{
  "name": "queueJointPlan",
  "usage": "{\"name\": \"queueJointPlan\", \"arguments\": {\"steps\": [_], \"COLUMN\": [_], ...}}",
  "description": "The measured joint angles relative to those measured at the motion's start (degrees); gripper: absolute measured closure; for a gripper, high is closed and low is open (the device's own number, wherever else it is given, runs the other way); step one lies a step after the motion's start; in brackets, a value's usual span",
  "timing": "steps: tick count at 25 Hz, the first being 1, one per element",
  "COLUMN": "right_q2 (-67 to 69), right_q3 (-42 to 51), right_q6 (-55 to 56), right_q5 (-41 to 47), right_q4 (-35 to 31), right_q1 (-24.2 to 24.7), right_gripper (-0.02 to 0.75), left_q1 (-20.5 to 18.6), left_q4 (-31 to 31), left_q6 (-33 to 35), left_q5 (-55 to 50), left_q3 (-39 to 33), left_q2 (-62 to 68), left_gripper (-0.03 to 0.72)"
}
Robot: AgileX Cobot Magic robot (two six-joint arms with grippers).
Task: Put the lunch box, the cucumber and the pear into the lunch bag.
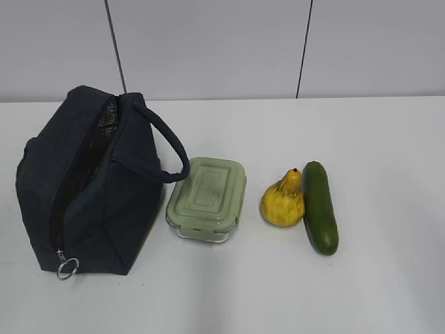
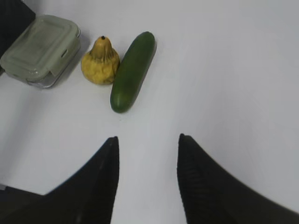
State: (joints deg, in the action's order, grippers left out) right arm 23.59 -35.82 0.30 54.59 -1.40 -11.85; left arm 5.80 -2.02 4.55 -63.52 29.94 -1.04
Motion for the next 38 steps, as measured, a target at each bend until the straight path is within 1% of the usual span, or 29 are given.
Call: {"name": "queueJointPlan", "arguments": {"steps": [3,6,8,11,13,15,17,21,23,26,30,33,35,38], "right_q2": [10.7,22.0,29.8,40.3,46.2,51.1,54.6,60.2,62.9,67.6,73.3,78.8,82.6,87.2], "right_q3": [-4.0,-8.6,-11.8,-16.9,-20.0,-21.9,-23.4,-26.4,-28.5,-31.7,-37.1,-41.9,-45.2,-49.4], "right_q6": [0.0,0.1,0.1,0.1,0.1,-0.3,-0.7,-3.4,-4.1,-4.3,-3.3,-2.7,-2.4,-2.1], "right_q5": [-4.6,-8.8,-11.4,-14.1,-15.3,-15.7,-15.7,-12.5,-10.0,-6.6,-3.6,-1.2,-0.1,1.6], "right_q4": [0.0,0.3,0.9,1.0,0.6,-0.3,-1.2,-4.7,-5.5,-6.0,-7.4,-9.1,-10.0,-10.6], "right_q1": [0.0,0.0,0.0,0.0,0.0,0.0,0.0,0.0,0.0,0.6,1.6,2.1,2.2,2.2], "right_gripper": [0.406,0.406,0.406,0.406,0.406,0.406,0.406,0.406,0.406,0.406,0.398,0.348,0.297,0.262], "left_q1": [0.0,0.2,0.2,0.2,0.2,0.3,0.4,0.4,0.4,0.4,0.4,0.4,0.4,0.4], "left_q4": [-1.0,-5.1,-6.6,-7.5,-9.4,-12.2,-13.8,-13.7,-13.7,-14.2,-14.6,-14.7,-14.7,-14.7], "left_q6": [0.0,0.0,0.0,0.0,0.0,1.1,3.0,4.1,4.4,6.1,7.0,7.5,7.8,8.0], "left_q5": [0.0,0.1,0.1,1.1,3.7,8.0,10.1,12.7,13.6,14.9,16.8,17.8,17.9,17.8], "left_q3": [0.0,0.0,0.0,0.1,0.9,3.3,7.1,14.0,16.7,19.5,20.5,20.8,20.7,20.7], "left_q2": [0.0,0.5,3.6,12.6,19.5,26.7,33.4,47.6,54.1,60.6,63.5,63.6,63.6,63.7], "left_gripper": [0.442,0.442,0.442,0.442,0.442,0.441,0.44,0.431,0.43,0.43,0.43,0.43,0.43,0.43]}}
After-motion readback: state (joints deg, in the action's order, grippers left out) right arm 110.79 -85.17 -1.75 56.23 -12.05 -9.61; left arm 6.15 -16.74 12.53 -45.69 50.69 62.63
